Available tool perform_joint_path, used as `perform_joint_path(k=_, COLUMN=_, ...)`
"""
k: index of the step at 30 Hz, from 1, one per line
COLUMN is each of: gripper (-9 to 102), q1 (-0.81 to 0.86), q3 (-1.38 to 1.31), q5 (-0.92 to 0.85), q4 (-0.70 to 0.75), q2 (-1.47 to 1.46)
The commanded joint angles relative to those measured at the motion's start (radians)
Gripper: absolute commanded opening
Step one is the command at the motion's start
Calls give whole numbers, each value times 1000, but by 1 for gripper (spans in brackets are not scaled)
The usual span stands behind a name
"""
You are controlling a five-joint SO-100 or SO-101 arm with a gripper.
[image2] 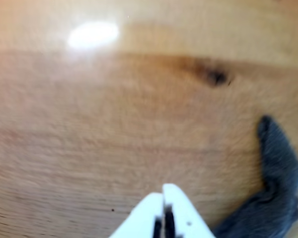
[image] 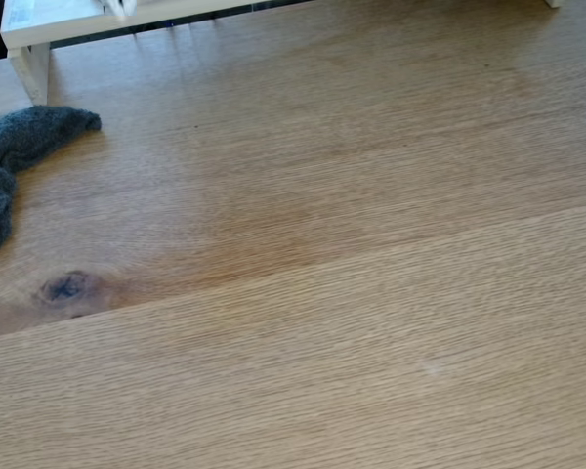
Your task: Clean the area in front of the robot
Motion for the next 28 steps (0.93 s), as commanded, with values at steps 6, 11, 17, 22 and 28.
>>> perform_joint_path(k=6, gripper=0, q1=-6, q3=285, q5=78, q4=46, q2=29)
perform_joint_path(k=11, gripper=0, q1=35, q3=295, q5=5, q4=49, q2=29)
perform_joint_path(k=17, gripper=0, q1=110, q3=296, q5=3, q4=49, q2=29)
perform_joint_path(k=22, gripper=0, q1=110, q3=296, q5=3, q4=49, q2=29)
perform_joint_path(k=28, gripper=0, q1=110, q3=296, q5=3, q4=49, q2=29)
